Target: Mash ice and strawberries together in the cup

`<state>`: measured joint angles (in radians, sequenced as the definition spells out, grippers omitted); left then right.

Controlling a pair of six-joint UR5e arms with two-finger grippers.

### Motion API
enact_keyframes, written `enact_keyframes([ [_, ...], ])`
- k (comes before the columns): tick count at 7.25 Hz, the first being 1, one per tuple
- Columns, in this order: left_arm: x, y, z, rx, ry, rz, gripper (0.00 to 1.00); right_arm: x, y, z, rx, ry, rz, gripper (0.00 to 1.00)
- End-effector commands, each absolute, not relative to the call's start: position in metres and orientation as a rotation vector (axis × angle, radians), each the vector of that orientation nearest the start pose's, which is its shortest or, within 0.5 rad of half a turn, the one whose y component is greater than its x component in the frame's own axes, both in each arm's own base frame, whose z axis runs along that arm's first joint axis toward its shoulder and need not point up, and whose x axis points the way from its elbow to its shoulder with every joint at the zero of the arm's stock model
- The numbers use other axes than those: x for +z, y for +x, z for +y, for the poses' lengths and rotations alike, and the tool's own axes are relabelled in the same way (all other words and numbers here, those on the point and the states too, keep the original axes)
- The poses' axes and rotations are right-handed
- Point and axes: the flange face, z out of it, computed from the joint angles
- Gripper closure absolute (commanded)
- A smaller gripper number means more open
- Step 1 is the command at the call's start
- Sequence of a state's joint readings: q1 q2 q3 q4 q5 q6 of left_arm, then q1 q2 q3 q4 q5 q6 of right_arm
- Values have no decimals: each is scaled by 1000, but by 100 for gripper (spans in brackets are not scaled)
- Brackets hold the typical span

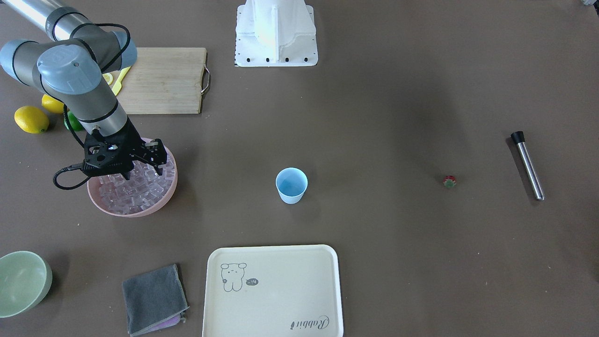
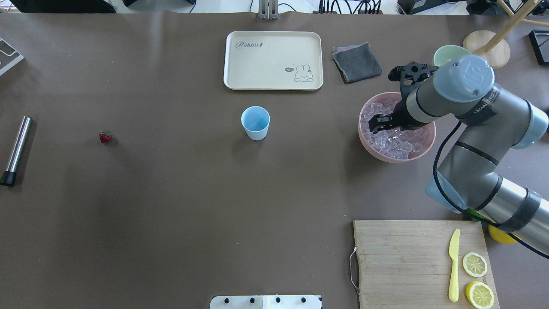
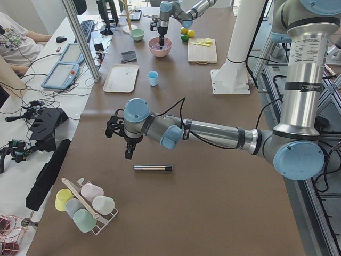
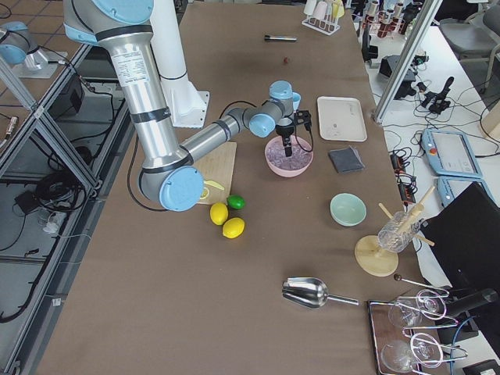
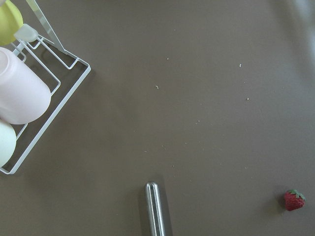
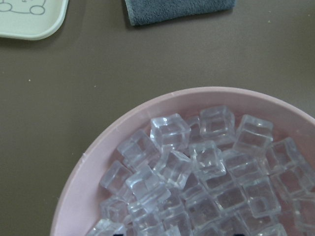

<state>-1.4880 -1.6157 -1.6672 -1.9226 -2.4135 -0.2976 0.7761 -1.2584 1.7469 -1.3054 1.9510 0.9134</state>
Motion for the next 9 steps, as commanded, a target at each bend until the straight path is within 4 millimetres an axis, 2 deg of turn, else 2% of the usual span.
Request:
enact_keyframes([
  [1,543,-15,-529,9,298,896,3,391,-369,-498,-30,207,-786,29],
  [4,543,-15,-530,9,299,896,3,396,-374,-498,-31,196,-780,29],
  [6,542,-15,-530,10,301,896,3,390,-377,-500,-30,200,-787,29],
  [9,541,-15,-530,11,302,896,3,393,-381,-497,-30,193,-784,38],
])
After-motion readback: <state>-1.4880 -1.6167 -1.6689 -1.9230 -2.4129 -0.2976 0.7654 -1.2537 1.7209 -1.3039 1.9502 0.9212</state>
